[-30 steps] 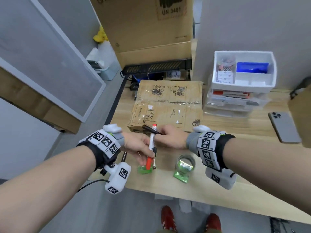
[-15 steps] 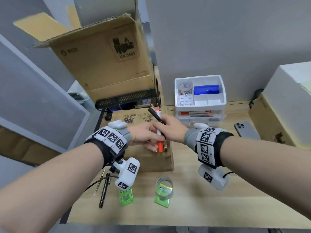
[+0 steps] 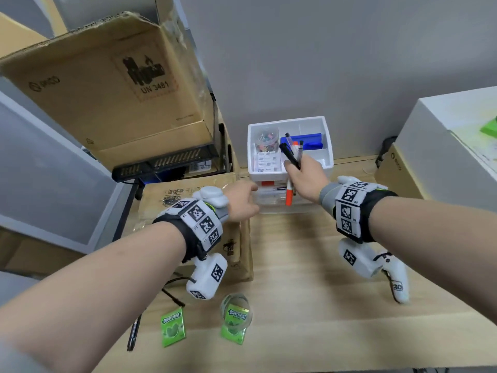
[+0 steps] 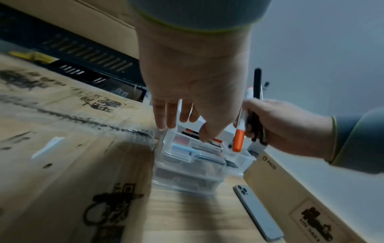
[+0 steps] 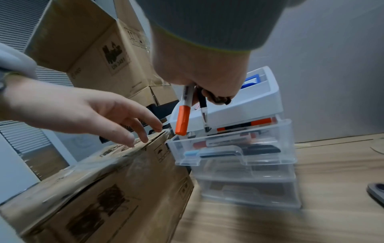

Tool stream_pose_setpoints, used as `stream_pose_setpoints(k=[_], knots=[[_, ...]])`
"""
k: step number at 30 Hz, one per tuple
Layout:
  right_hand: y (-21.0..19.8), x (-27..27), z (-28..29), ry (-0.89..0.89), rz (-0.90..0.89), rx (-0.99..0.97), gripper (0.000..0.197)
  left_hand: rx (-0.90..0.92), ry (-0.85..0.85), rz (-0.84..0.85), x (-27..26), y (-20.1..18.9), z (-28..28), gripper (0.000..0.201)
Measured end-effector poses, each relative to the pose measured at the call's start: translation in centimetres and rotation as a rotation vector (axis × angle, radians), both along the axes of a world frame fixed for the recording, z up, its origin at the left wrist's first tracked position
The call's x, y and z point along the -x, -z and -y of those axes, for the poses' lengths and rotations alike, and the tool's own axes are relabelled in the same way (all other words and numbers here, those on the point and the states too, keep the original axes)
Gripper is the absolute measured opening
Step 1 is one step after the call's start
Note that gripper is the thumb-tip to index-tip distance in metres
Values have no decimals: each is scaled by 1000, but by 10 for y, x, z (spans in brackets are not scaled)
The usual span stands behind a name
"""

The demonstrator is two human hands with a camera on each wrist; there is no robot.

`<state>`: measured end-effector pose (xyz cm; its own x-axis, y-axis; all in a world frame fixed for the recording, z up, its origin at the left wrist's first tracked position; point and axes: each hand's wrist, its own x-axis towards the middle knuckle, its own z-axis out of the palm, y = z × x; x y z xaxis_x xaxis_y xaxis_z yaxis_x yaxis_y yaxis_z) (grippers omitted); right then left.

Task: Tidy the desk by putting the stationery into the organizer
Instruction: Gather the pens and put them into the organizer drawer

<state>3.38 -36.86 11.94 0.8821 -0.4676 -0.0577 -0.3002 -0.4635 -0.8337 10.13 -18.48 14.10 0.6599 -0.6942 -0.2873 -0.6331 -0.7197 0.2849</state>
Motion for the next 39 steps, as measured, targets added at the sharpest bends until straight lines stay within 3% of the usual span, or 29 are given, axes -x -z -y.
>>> stream_pose_setpoints(k=[5,10,18,22,28,35,39], knots=[[2,-7,14,-37,46,44,23,-82,83,86,-10,29,21,68],[20,-15,19,-105,39,115,20,-143,78,52,-14,48,32,57],[35,-24,10,-243,50,304,17,-241,124,90,-10,43,35,41],[33,-24,0,-268,13,472,32,-275,144,85,-7,42,32,35],[42,-15,-2,-520,-234,678,24,-206,155,83,-1,39,28,32],[47,-10,-6,-427,-404,545,23,-37,152,8,0,43,6,49],[41,-7,-12,-355,-384,491,36,72,122,6,2,38,-4,35]])
